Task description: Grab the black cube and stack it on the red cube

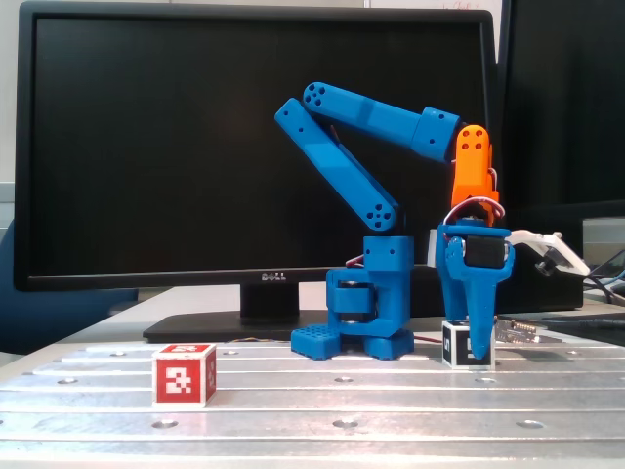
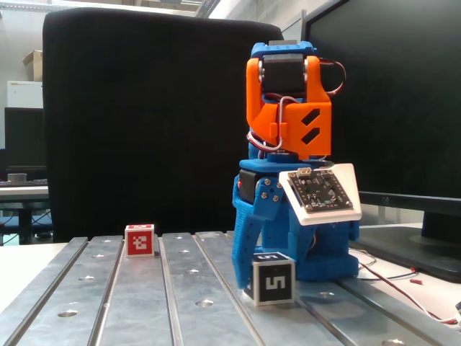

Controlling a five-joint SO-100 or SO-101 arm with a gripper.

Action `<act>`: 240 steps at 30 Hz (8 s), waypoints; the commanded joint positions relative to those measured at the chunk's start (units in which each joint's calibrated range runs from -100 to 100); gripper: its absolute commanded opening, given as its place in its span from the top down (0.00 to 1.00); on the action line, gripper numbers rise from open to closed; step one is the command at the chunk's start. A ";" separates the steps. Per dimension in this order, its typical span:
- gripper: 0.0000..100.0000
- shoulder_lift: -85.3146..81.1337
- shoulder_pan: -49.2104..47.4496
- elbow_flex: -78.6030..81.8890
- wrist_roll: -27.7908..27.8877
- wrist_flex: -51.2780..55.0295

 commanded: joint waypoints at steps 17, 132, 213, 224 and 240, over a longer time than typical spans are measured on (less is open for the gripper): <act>0.82 -0.24 -0.11 -0.69 0.20 0.07; 0.82 32.59 90.92 -54.51 54.91 16.14; 0.82 28.58 92.76 -41.48 57.69 5.80; 0.80 28.58 92.69 -41.66 57.75 6.31; 0.61 28.41 93.43 -44.56 57.80 9.47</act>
